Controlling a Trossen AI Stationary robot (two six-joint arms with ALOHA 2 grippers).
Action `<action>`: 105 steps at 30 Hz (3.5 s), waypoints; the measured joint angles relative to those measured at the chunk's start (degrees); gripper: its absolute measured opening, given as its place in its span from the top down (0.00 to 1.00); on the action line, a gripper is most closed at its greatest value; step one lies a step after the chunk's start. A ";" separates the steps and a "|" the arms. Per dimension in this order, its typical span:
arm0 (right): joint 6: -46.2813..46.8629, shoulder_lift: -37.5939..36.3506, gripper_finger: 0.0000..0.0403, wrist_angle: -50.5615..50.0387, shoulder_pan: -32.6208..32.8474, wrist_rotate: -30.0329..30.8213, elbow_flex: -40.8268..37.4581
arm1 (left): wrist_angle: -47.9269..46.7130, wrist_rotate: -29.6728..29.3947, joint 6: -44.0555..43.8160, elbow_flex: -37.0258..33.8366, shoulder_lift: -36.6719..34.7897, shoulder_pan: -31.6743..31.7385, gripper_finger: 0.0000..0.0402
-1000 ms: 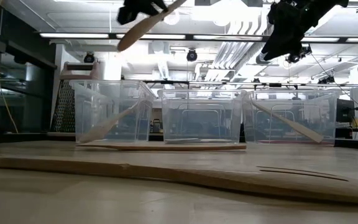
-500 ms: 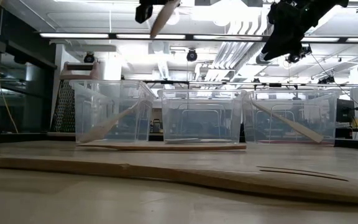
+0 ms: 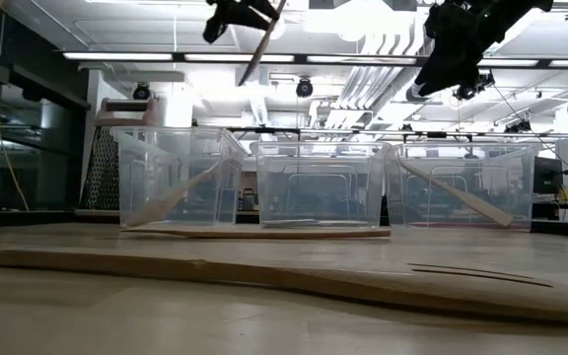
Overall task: Pick & Place Kitchen Items
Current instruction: Put the brown serving spoon into the left transparent container
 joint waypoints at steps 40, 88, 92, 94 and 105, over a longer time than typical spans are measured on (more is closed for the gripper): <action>2.53 0.01 0.50 0.02 0.01 0.94 0.00 | -17.82 -36.77 -7.53 -0.03 2.83 6.72 0.82; 3.28 0.08 0.50 -0.46 0.00 1.97 0.00 | -28.79 -31.16 -11.65 -0.95 16.02 9.31 0.77; 3.28 0.06 0.50 -0.46 0.01 1.97 0.00 | -28.80 -31.02 -11.66 -1.07 16.00 9.28 0.77; 3.28 0.08 0.50 -0.47 -0.01 1.97 0.02 | -28.85 -31.02 -11.66 -1.07 16.00 9.20 0.77; 4.11 0.08 0.50 -0.46 -0.01 1.98 0.02 | -28.96 -29.72 -10.81 -1.07 16.00 9.18 0.61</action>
